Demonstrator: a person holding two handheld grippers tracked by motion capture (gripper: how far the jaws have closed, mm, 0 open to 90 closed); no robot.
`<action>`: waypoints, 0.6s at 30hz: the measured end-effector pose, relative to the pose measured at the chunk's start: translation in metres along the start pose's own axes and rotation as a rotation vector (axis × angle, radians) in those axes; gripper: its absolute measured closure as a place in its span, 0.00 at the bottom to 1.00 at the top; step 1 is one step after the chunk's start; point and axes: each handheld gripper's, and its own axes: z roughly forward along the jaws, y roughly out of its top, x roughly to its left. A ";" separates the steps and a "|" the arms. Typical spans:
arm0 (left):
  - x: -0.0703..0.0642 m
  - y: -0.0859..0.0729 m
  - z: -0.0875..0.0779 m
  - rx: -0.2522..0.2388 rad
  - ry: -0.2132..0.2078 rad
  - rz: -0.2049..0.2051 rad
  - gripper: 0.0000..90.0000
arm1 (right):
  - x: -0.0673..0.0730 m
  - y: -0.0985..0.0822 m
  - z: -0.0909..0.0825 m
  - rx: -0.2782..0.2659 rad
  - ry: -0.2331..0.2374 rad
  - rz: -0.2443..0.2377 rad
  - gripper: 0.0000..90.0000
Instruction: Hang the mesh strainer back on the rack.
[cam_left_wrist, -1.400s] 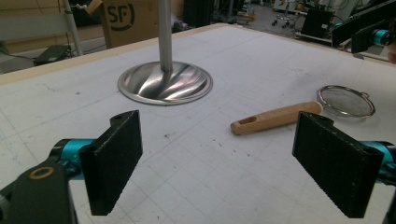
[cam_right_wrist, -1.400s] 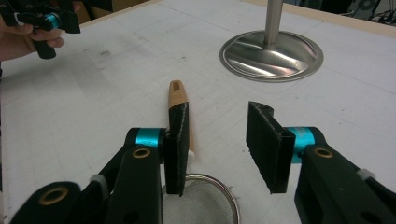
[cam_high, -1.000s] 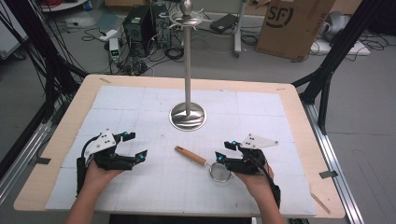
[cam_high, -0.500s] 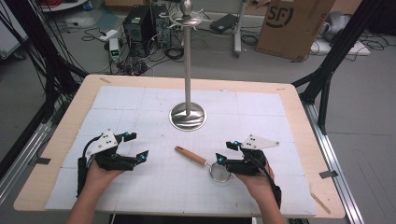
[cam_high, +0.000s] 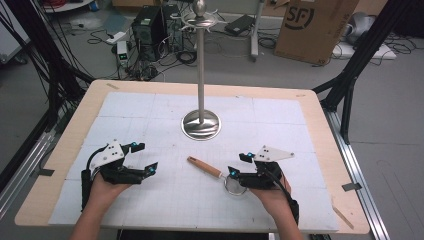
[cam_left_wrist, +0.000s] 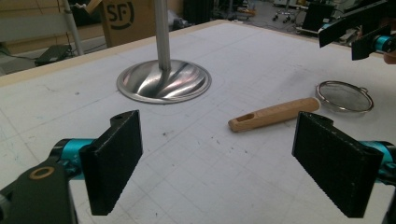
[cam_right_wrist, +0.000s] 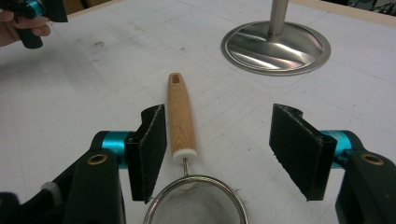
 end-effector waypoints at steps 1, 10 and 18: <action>0.000 0.000 0.000 0.001 0.001 0.002 0.19 | 0.000 0.001 0.000 0.000 0.000 -0.006 0.40; 0.004 -0.002 -0.001 0.006 0.011 -0.007 0.19 | 0.001 0.000 0.009 0.041 0.003 -0.016 0.40; 0.008 -0.006 -0.002 0.013 0.024 -0.024 0.18 | 0.006 0.004 0.025 0.117 0.009 -0.049 0.42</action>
